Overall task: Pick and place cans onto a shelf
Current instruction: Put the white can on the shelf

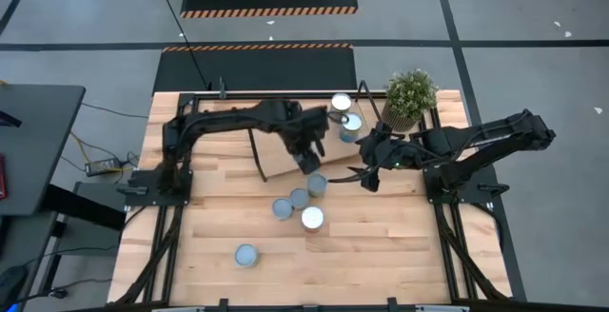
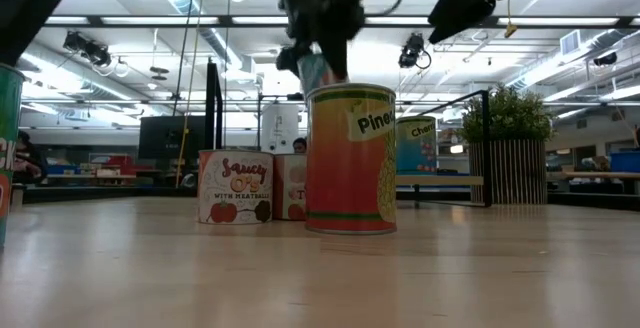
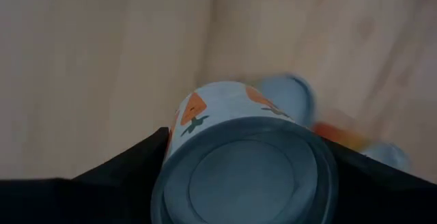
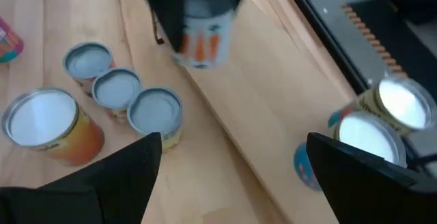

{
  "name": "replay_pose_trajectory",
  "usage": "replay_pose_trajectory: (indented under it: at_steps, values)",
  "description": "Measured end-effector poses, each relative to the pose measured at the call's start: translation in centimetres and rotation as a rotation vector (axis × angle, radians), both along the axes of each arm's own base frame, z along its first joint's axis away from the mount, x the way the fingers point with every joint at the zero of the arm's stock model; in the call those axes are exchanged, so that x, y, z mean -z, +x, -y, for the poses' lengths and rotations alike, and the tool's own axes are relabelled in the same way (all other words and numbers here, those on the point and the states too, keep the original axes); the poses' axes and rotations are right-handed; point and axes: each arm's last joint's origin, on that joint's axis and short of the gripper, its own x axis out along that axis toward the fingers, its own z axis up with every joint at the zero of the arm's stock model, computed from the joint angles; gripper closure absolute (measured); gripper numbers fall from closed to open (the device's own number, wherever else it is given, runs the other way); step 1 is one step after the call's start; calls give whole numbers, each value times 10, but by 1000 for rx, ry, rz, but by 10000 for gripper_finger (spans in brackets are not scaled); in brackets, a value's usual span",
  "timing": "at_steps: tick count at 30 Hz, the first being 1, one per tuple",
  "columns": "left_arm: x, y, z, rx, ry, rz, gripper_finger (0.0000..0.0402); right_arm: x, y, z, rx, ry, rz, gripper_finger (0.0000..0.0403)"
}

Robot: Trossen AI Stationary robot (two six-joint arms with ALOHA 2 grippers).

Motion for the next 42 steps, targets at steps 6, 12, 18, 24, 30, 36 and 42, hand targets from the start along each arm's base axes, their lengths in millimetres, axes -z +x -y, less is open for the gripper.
replay_pose_trajectory:
  at_steps: [6,12,18,24,30,36,42]
  values:
    - [29,11,-42,9,4,1,104,4,5,1,54,35,9,31]
    - [50,13,-67,91,24,-20,104,7,9,13,124,25,0,31]
    - [53,13,-77,176,74,-7,84,4,14,38,228,35,58,31]
    - [54,15,-77,243,79,27,46,-4,19,64,254,53,152,31]
    - [53,16,-81,220,104,38,34,-8,19,80,213,32,172,31]
    - [42,10,-85,122,91,51,33,-7,19,86,77,32,142,31]
    - [11,-2,-80,-5,100,84,35,-7,20,84,-72,28,122,31]
